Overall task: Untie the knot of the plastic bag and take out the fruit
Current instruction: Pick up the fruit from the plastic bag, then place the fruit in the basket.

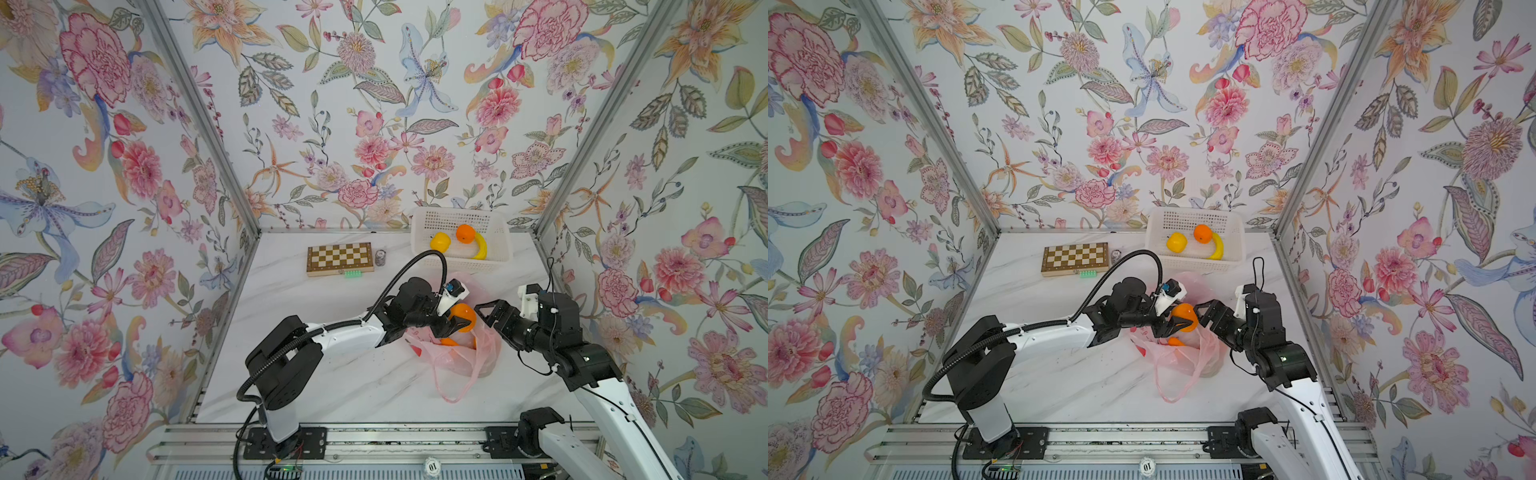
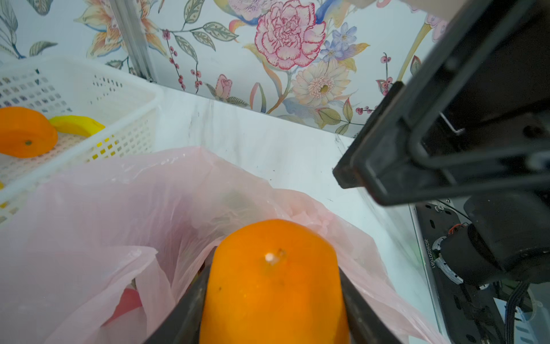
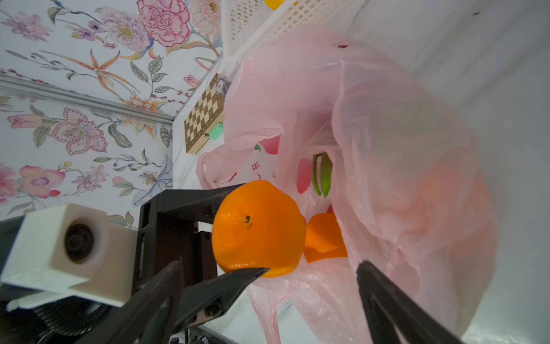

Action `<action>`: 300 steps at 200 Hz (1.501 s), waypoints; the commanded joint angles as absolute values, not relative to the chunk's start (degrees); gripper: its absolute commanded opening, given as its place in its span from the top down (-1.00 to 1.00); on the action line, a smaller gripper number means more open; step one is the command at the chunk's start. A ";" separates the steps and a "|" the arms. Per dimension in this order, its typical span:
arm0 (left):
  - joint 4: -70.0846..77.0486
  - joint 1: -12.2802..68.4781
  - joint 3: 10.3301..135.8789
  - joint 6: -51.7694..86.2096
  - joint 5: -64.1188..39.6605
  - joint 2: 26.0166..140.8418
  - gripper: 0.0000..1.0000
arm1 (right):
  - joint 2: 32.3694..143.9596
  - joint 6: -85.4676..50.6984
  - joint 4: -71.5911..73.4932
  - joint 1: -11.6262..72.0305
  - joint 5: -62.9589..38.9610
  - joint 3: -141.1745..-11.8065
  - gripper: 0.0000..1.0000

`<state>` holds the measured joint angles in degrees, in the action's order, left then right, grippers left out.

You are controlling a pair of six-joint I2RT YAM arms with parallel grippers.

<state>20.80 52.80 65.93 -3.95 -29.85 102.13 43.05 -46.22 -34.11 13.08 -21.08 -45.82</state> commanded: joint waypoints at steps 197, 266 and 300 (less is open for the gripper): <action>13.36 55.02 73.45 -25.18 -30.37 98.27 -0.04 | 55.71 -36.89 -34.99 22.24 -14.20 -53.45 -0.51; 14.12 55.00 72.30 -24.96 -27.78 97.43 -0.34 | 55.34 -37.90 -34.44 21.99 -11.96 -54.43 0.02; 15.75 55.06 69.41 -24.87 -23.55 94.85 -0.69 | 55.58 -37.63 -34.04 20.35 -10.35 -57.12 0.06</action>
<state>13.17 54.46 71.26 -24.60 -27.24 98.83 55.59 -37.52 -35.11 21.50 -13.45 -53.58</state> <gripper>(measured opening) 0.797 0.567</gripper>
